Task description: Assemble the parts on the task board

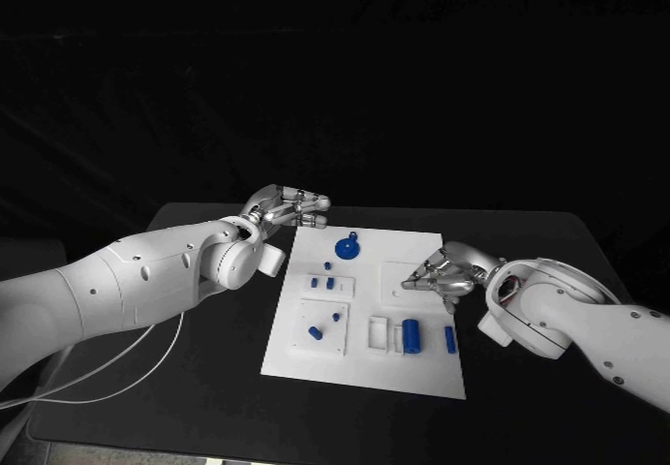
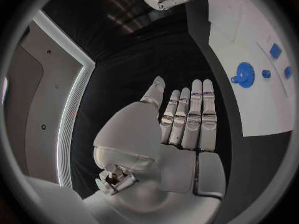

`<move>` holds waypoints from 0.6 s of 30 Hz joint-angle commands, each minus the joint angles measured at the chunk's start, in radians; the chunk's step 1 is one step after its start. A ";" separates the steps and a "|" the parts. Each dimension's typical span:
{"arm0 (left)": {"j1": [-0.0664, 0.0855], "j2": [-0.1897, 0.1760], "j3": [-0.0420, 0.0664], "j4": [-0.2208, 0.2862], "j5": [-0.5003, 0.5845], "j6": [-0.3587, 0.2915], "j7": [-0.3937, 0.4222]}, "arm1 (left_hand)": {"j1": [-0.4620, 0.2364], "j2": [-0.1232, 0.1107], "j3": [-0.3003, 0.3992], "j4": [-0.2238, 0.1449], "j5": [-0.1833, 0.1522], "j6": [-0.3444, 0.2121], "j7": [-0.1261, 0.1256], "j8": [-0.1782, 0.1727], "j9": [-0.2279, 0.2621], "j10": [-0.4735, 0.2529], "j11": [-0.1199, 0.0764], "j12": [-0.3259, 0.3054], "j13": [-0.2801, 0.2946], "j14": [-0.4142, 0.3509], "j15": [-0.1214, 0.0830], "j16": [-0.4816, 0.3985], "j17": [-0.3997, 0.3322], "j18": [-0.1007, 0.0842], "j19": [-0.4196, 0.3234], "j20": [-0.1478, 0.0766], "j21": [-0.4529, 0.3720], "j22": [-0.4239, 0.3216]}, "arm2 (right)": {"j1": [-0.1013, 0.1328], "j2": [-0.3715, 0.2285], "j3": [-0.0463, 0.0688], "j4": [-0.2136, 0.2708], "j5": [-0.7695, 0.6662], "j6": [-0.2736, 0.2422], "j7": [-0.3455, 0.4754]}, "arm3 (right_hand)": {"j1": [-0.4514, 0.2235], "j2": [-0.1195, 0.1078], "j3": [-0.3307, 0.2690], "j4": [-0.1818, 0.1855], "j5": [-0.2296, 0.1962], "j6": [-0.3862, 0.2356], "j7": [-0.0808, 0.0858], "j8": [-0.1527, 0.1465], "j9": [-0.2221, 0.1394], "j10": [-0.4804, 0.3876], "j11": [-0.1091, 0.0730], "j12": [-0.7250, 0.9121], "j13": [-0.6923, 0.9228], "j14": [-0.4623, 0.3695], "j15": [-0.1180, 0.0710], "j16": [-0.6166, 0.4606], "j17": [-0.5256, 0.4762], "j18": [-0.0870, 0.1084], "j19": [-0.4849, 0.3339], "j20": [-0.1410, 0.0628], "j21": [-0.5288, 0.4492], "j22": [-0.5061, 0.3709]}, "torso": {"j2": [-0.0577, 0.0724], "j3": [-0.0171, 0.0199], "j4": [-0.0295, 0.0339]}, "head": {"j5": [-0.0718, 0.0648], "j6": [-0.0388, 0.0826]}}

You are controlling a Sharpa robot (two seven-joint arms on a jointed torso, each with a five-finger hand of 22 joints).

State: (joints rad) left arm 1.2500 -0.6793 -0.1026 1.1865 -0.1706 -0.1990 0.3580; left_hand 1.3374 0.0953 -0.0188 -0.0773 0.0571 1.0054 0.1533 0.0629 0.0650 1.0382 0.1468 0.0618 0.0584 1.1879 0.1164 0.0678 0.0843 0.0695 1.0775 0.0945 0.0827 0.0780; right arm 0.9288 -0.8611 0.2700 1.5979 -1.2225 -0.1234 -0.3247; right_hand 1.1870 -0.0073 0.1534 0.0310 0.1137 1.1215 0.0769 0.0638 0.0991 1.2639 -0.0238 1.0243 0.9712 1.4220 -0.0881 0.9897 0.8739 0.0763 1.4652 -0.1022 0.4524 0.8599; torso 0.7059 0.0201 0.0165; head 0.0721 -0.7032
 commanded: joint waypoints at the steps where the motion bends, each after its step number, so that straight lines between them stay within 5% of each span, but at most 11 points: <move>1: -0.001 -0.004 0.001 0.007 0.008 0.032 0.022 | -0.055 -0.029 -0.034 0.026 -0.010 -0.003 -0.001 0.006 0.002 -0.003 0.005 0.003 0.001 -0.011 0.004 -0.003 -0.002 -0.011 -0.005 0.009 -0.007 -0.002 | -0.002 -0.011 0.001 0.001 0.021 0.138 -0.171 | -0.008 0.003 0.036 -0.006 -0.025 0.009 -0.006 -0.001 0.003 0.044 -0.003 0.070 0.091 0.014 0.002 0.024 0.040 0.002 0.017 -0.006 0.015 0.020 | 0.000 0.0006 0.0011 | -0.007 -0.005; 2: -0.002 -0.007 0.001 0.010 0.007 0.038 0.027 | -0.065 -0.036 -0.041 0.031 -0.010 -0.003 -0.001 0.005 0.002 -0.004 0.005 0.003 0.001 -0.013 0.004 -0.003 -0.003 -0.011 -0.006 0.009 -0.008 -0.003 | -0.002 -0.014 0.002 0.001 0.021 0.146 -0.187 | -0.030 -0.018 0.079 -0.005 -0.027 0.010 -0.007 -0.003 0.005 0.048 -0.006 0.085 0.136 0.011 0.001 0.028 0.061 0.007 0.007 -0.009 0.028 0.043 | 0.000 0.0004 0.0003 | -0.009 -0.006; 6: -0.005 -0.012 0.001 0.018 0.001 0.031 0.040 | -0.086 -0.060 -0.049 0.048 -0.010 -0.018 0.003 0.001 0.000 -0.004 0.007 0.002 0.001 -0.035 0.011 -0.005 -0.014 -0.017 -0.023 0.014 -0.015 -0.007 | -0.003 -0.020 0.002 0.001 0.043 0.173 -0.241 | -0.047 -0.026 0.074 0.005 -0.028 0.007 -0.005 0.000 0.010 0.064 0.001 0.092 0.164 0.016 0.004 0.030 0.074 0.007 0.005 -0.005 0.031 0.054 | -0.002 -0.0007 -0.0008 | -0.014 -0.009; 9: -0.007 -0.015 0.001 0.021 -0.001 0.024 0.047 | -0.074 -0.064 -0.038 0.045 -0.010 -0.106 -0.003 -0.001 -0.003 0.018 0.003 0.005 0.001 -0.078 0.021 -0.007 -0.019 -0.023 -0.052 0.022 -0.018 -0.010 | -0.004 -0.022 0.001 0.001 0.071 0.187 -0.272 | -0.051 -0.038 0.078 0.006 -0.027 -0.001 -0.003 0.000 0.011 0.058 0.001 0.083 0.166 0.016 0.004 0.030 0.081 0.009 0.003 -0.005 0.030 0.058 | -0.002 -0.0011 0.0016 | -0.020 -0.013; 13: -0.009 -0.019 0.001 0.024 0.000 0.023 0.051 | -0.075 -0.064 -0.032 0.048 -0.010 -0.078 -0.006 0.008 0.001 0.031 -0.010 0.001 0.000 -0.113 0.017 -0.007 -0.019 -0.022 -0.068 0.027 -0.014 -0.008 | -0.009 -0.023 -0.001 0.003 0.089 0.192 -0.296 | -0.064 -0.055 0.084 0.017 -0.023 -0.003 -0.002 0.000 0.019 0.067 0.001 0.083 0.187 0.019 0.003 0.037 0.103 0.013 0.005 -0.006 0.032 0.073 | -0.002 -0.0009 -0.0011 | -0.027 -0.005; 18: -0.010 -0.026 0.001 0.032 0.005 0.034 0.050 | -0.080 -0.064 -0.032 0.053 -0.010 -0.074 -0.004 0.004 0.000 0.018 -0.005 0.000 0.000 -0.128 0.020 -0.007 -0.019 -0.017 -0.064 0.029 -0.011 -0.006 | -0.016 -0.017 -0.005 0.004 0.090 0.187 -0.310 | -0.083 -0.064 0.071 0.046 -0.027 -0.007 -0.001 -0.001 0.015 0.071 0.001 0.080 0.194 0.020 0.002 0.039 0.112 0.016 0.007 -0.006 0.034 0.082 | 0.002 -0.0006 -0.0062 | -0.036 0.002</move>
State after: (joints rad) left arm 1.2417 -0.7057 -0.1027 1.2136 -0.1716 -0.1860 0.3862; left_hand 1.2604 0.0340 -0.0530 -0.0263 0.0494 0.9280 0.1488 0.0689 0.0652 1.0607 0.1424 0.0618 0.0583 1.0661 0.1378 0.0639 0.0657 0.0537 1.0164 0.1230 0.0704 0.0711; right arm 0.9143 -0.8806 0.2650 1.5991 -1.1535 0.0319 -0.5927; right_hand 1.1108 -0.0709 0.2253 0.0760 0.0891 1.1192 0.0791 0.0638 0.1151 1.3291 -0.0209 1.1101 1.1655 1.4344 -0.0853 1.0234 0.9854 0.0763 1.4649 -0.1018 0.4806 0.9424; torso 0.7056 0.0190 0.0138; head 0.0406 -0.7030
